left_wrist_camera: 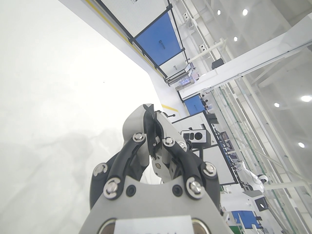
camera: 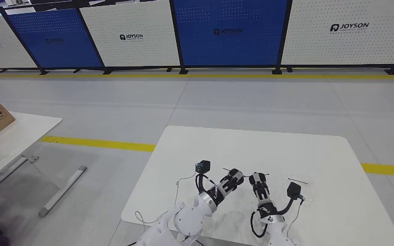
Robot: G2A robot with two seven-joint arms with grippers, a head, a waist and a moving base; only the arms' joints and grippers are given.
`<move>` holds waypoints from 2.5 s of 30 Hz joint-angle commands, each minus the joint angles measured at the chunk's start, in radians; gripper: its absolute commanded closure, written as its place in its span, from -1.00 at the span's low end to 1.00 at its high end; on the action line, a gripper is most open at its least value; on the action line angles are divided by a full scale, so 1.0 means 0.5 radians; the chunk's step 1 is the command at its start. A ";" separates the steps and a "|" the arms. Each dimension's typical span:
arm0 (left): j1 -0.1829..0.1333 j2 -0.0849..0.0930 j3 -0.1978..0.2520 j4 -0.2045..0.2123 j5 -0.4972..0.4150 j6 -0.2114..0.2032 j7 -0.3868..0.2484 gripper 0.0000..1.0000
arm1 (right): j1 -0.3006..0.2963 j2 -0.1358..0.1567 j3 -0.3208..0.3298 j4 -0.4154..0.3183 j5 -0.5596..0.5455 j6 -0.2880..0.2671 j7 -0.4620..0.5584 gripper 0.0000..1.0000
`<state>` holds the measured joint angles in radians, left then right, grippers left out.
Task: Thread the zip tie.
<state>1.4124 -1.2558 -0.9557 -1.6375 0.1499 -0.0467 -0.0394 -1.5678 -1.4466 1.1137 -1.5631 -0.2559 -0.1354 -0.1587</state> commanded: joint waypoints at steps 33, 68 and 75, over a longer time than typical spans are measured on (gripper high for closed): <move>-0.027 -0.026 0.006 0.085 0.032 0.144 0.055 1.00 | -0.031 -0.002 0.040 0.002 0.025 -0.070 0.005 0.26; -0.004 -0.036 -0.012 0.038 0.023 0.071 0.010 1.00 | -0.023 -0.007 0.048 -0.011 0.078 -0.097 0.062 1.00; -0.002 -0.036 -0.020 0.042 0.044 0.091 0.011 1.00 | -0.032 -0.008 0.061 -0.027 0.100 -0.148 0.034 1.00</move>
<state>1.4111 -1.2736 -0.9659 -1.6164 0.1711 -0.0030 -0.0338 -1.5834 -1.4503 1.1442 -1.5759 -0.2062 -0.2064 -0.1400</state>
